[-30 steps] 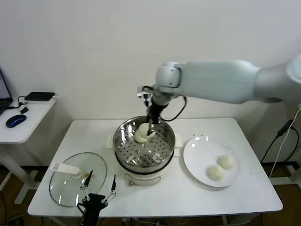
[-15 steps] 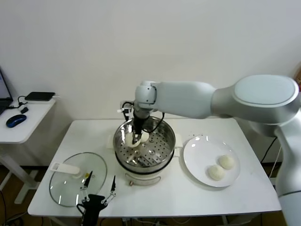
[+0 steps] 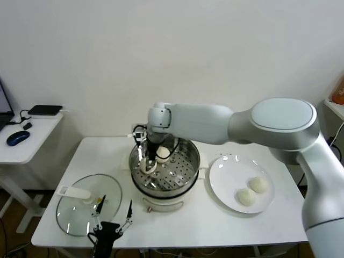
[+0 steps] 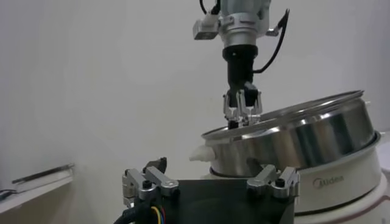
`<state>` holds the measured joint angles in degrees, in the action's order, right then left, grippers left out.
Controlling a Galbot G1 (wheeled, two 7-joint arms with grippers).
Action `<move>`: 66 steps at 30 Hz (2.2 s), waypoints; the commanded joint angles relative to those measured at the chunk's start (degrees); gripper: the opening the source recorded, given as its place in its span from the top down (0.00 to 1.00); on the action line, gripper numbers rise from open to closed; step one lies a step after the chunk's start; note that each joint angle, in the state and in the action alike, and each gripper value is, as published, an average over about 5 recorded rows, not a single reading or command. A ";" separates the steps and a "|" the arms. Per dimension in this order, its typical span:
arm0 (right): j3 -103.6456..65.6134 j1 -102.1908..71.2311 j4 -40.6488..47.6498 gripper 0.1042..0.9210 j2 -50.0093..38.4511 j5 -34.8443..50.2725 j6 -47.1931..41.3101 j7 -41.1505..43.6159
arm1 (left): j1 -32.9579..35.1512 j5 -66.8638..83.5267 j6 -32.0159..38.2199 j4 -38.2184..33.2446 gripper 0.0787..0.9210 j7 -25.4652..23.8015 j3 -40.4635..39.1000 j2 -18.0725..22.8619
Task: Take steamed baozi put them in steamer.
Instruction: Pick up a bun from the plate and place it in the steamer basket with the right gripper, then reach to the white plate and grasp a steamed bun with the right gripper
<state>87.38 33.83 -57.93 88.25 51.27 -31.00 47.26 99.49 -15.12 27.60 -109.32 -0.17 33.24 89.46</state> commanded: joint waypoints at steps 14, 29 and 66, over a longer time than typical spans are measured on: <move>0.79 1.85 -1.88 0.35 -1.01 1.01 0.11 -1.62 | 0.21 -0.20 0.13 -0.43 0.12 0.00 -0.28 0.18; 8.06 14.64 -15.76 0.12 -14.42 6.19 2.16 1.62 | 0.43 -0.40 0.08 -0.86 0.12 -0.08 -0.36 0.16; 14.59 -0.80 -17.89 0.12 -44.36 -28.53 16.79 10.57 | 1.10 -1.88 0.35 0.29 0.12 -0.12 -0.44 0.55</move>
<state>106.04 43.47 -79.08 46.95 29.55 -14.93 58.25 100.61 -16.89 27.89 -109.40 -0.33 32.68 89.91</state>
